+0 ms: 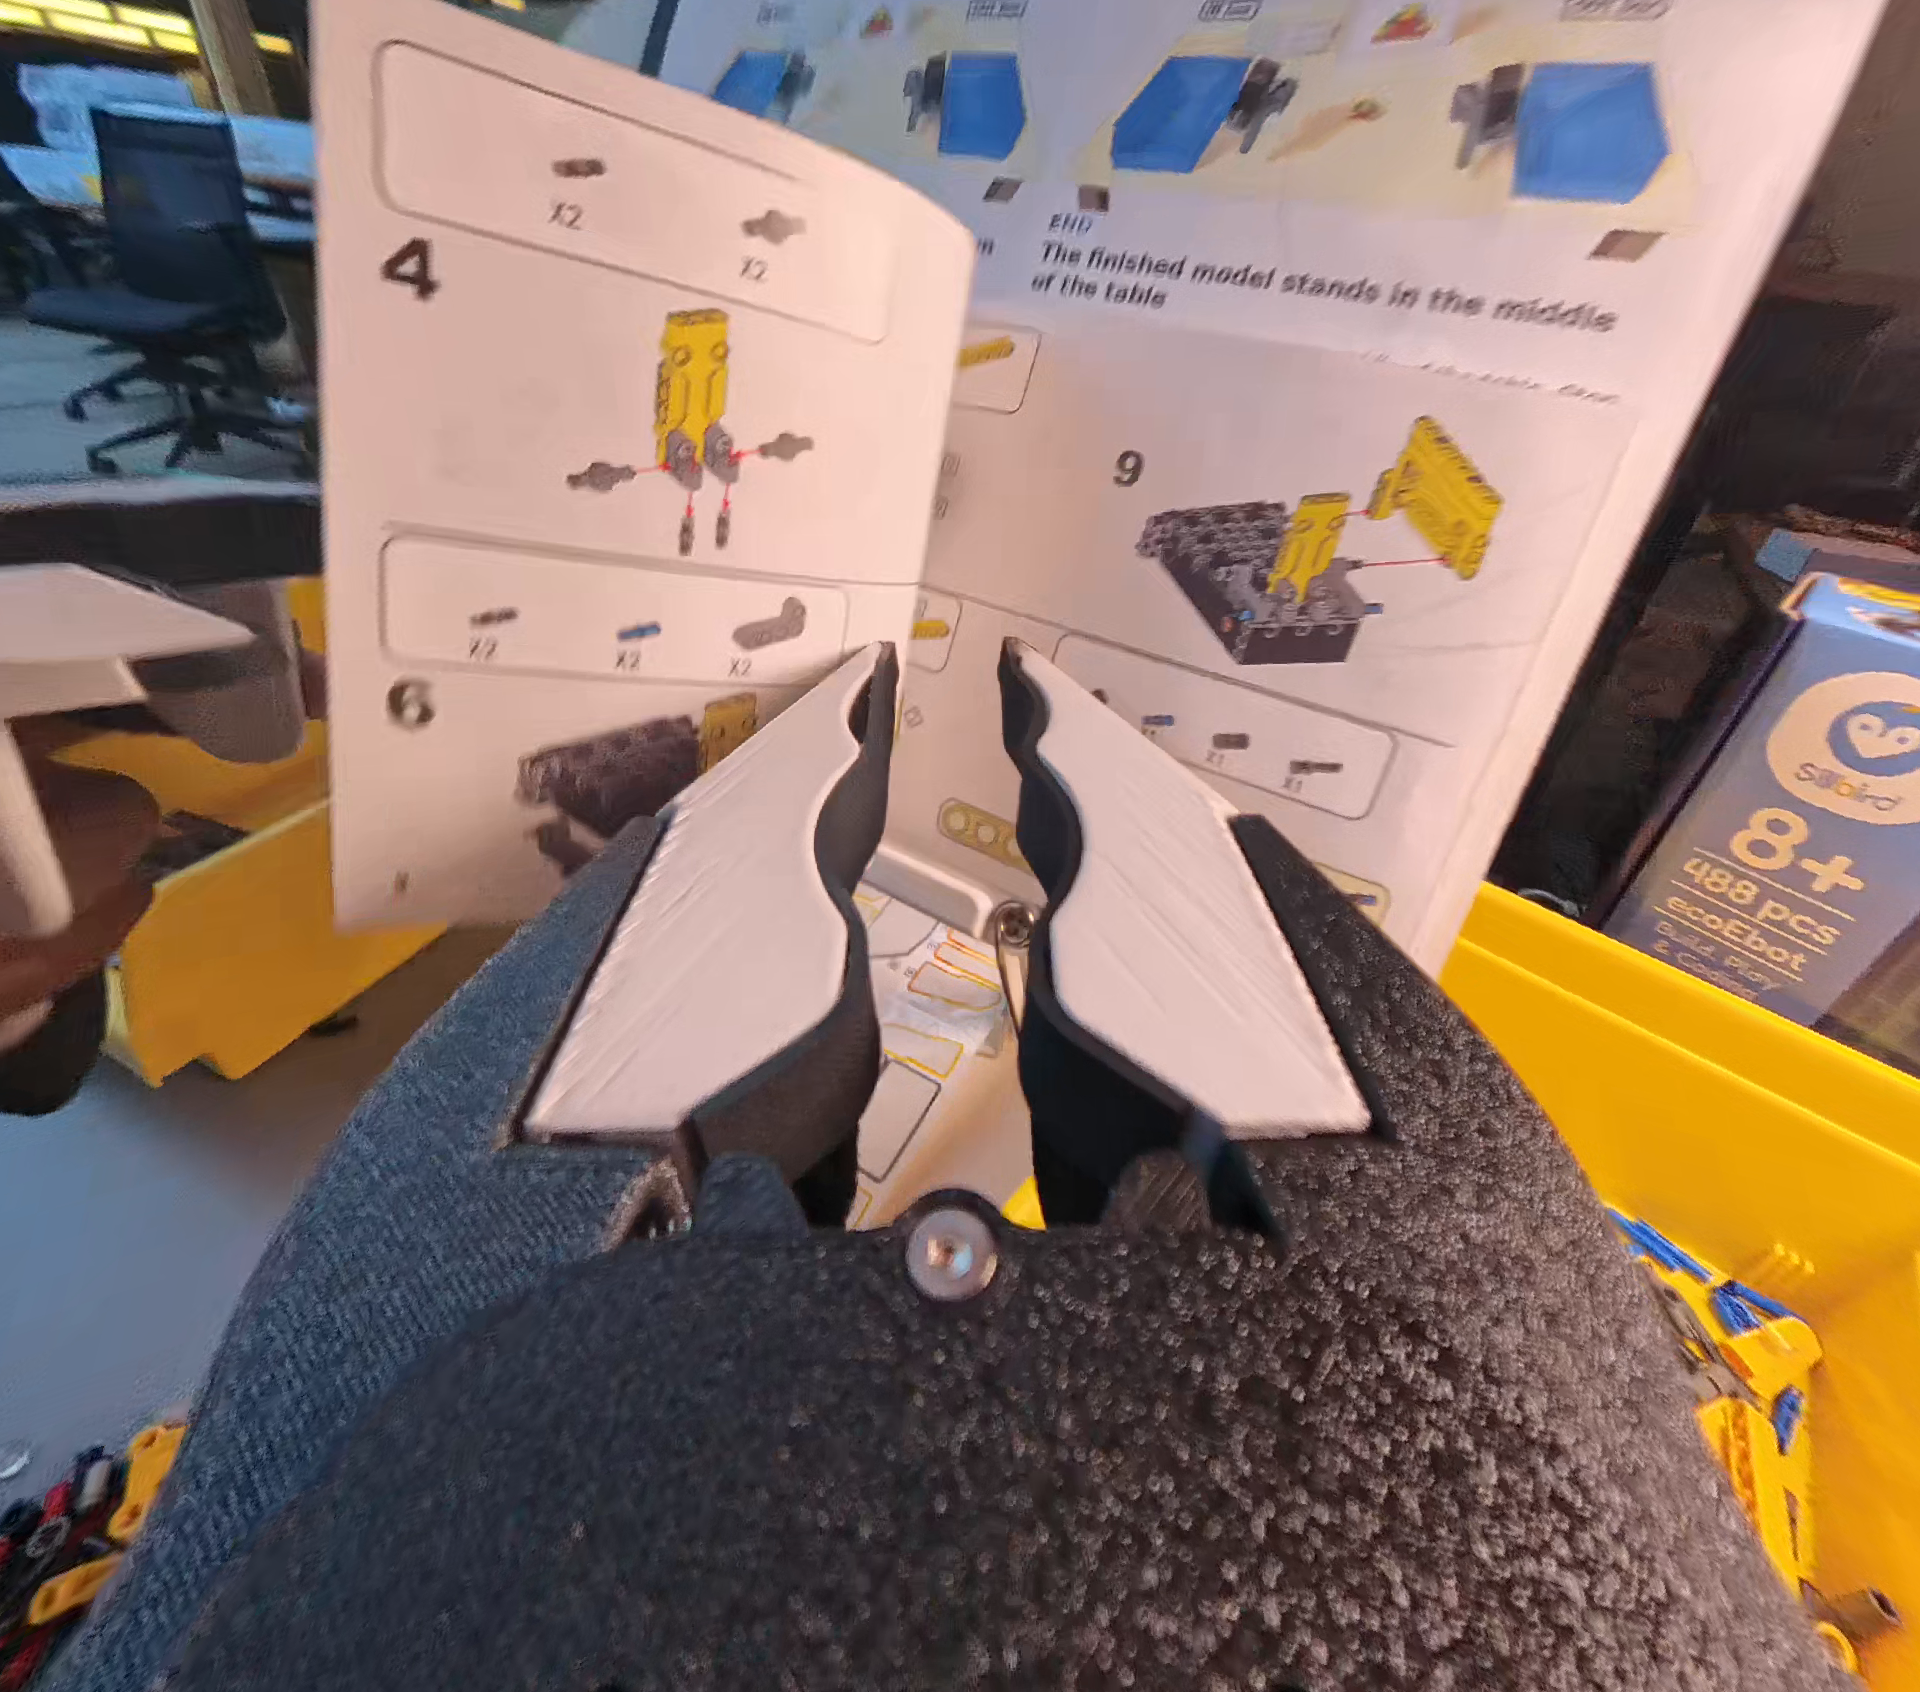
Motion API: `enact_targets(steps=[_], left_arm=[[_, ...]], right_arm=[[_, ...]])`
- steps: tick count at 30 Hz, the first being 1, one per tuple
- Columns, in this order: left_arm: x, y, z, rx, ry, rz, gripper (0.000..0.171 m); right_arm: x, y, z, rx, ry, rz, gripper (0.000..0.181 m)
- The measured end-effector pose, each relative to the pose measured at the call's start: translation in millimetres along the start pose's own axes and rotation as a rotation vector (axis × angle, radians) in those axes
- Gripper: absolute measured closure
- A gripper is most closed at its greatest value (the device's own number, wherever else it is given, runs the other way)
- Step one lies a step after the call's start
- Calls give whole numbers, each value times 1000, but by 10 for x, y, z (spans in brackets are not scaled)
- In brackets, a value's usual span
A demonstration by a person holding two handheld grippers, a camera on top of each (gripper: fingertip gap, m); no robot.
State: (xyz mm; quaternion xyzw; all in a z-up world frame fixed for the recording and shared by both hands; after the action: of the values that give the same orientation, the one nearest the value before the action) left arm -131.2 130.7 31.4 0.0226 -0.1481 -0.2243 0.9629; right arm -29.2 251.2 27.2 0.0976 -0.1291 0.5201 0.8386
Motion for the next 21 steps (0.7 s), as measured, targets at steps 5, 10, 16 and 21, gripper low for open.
enact_targets(steps=[5,10,16,21], left_arm=[[150,200,-78,-50,90,-21,122],[167,344,-109,-76,174,43,113],[91,382,-174,-157,210,98,104],[-11,183,-147,-181,248,177,104]], right_arm=[[97,-571,464,263,57,-45,130],[125,-1228,1067,468,-181,-289,139],[-669,-870,924,214,-297,196,170],[-203,-255,193,-170,-296,-46,163]])
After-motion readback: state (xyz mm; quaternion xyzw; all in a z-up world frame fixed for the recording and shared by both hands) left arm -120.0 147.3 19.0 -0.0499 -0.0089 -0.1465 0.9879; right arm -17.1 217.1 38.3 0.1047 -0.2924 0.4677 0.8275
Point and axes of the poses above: each gripper's, where its closed fingertips meet, y out along the fingers, z out of its top, x = y × z across the jaws, the point moved 6 cm from there along -y, back along the fingers, and after that the axes turned 14 degrees about -y, right-handed, at the moved point
